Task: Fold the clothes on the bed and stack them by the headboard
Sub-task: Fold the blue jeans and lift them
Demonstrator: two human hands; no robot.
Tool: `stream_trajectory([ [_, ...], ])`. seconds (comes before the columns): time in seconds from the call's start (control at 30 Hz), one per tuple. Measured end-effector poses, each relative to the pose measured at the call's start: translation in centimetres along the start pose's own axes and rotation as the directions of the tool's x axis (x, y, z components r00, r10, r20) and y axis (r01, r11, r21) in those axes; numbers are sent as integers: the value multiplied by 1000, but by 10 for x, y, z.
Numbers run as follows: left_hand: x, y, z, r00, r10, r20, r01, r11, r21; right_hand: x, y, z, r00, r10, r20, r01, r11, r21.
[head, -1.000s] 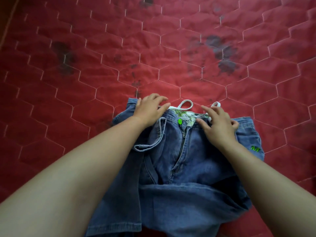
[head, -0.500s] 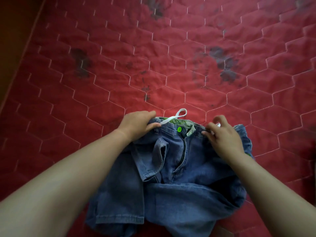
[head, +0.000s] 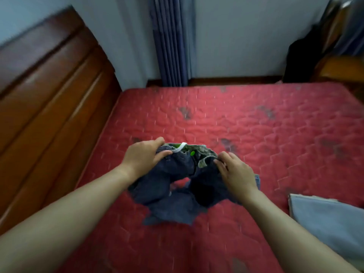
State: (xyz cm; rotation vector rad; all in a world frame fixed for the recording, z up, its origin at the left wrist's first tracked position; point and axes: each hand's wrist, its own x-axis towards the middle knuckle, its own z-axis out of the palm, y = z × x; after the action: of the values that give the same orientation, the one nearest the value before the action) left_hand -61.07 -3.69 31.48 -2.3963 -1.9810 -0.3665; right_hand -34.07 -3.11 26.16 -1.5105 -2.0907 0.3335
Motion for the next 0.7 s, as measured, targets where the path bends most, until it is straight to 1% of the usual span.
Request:
stream_trajectory([
  [0.1,-2,14,-96,993,13,-115,-15,1000,-20,13,-51,-73,986,-13,-167,15,1000,9],
  [0.17,1,20,-155,983,69,-168,-67,998,17,27,-81,-122,963,-59,-264,57,998,-17],
  [0.27,3,28,-237,954,155,-257,-137,987,87,44,-124,-186,902,-170,-396,149,985,-82],
  [0.37,-1,30,-293,901,157,-404,-124,987,106,51,-158,-234,842,-230,-489,189,973,-132],
  [0.4,-5,28,-304,886,151,-439,-107,987,123,49,-164,-244,823,-245,-512,191,969,-156],
  [0.43,-11,26,-310,883,141,-448,-78,985,157,43,-168,-250,827,-252,-503,184,966,-181],
  [0.5,-26,25,-307,918,102,-383,-6,970,243,29,-172,-251,903,-216,-372,150,969,-198],
  [0.53,-34,25,-301,942,67,-330,21,966,257,23,-171,-250,939,-192,-284,143,972,-187],
  [0.57,-42,25,-295,957,29,-289,42,971,237,19,-172,-250,953,-190,-235,151,973,-174],
  [0.6,-47,24,-291,960,-4,-281,60,980,190,18,-174,-255,947,-213,-239,175,970,-169],
  [0.63,-49,24,-291,951,-33,-307,75,989,127,20,-178,-262,928,-244,-282,199,964,-177],
  [0.7,-49,23,-296,908,-72,-412,75,997,-9,26,-189,-278,855,-301,-423,224,949,-223],
])
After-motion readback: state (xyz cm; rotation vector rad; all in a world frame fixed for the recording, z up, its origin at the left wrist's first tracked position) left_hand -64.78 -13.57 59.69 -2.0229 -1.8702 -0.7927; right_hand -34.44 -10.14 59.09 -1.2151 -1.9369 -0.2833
